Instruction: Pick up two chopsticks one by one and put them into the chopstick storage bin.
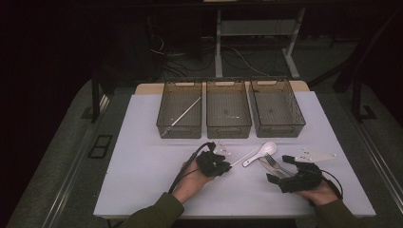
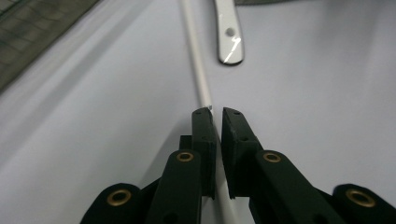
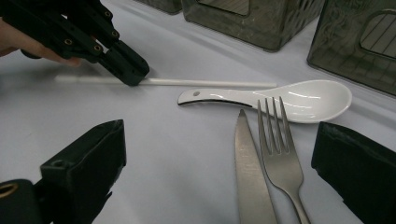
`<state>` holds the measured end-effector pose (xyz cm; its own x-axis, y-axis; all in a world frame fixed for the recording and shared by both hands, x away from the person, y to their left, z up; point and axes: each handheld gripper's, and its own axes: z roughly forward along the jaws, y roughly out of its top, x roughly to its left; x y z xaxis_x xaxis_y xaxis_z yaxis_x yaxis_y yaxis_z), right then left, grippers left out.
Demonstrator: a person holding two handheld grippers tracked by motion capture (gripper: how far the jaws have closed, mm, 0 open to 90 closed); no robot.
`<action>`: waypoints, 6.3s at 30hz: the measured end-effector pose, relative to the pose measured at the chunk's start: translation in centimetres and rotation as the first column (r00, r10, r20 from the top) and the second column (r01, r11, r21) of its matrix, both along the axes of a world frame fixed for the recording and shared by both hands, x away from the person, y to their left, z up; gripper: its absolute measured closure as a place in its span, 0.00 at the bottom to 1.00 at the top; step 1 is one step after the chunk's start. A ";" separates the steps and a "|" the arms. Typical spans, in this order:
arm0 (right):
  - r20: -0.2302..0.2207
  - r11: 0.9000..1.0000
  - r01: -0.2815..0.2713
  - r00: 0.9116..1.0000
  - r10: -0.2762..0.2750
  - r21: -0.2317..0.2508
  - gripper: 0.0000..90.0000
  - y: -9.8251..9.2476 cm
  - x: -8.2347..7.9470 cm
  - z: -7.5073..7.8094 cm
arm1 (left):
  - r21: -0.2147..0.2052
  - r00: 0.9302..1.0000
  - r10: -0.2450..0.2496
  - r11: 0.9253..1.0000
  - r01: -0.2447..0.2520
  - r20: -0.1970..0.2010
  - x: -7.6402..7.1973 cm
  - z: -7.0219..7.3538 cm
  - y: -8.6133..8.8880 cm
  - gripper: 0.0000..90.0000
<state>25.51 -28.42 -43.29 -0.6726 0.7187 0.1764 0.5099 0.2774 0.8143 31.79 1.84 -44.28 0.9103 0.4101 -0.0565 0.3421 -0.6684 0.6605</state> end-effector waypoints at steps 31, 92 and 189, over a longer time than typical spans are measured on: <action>0.001 1.000 -0.001 1.000 0.001 0.002 0.03 -0.1 0.0 0.0 | -0.232 1.000 0.030 0.972 -0.031 -0.006 0.9 4.4 3.5 0.94; 0.024 1.000 -0.008 1.000 0.008 0.013 0.03 0.1 0.2 -0.1 | -0.249 0.975 0.157 0.962 -0.114 0.159 9.4 15.3 13.0 0.94; 0.026 1.000 0.007 1.000 -0.008 0.019 0.03 -0.5 -0.2 0.1 | -0.254 0.971 0.228 0.945 -0.204 0.066 7.8 9.4 13.2 0.41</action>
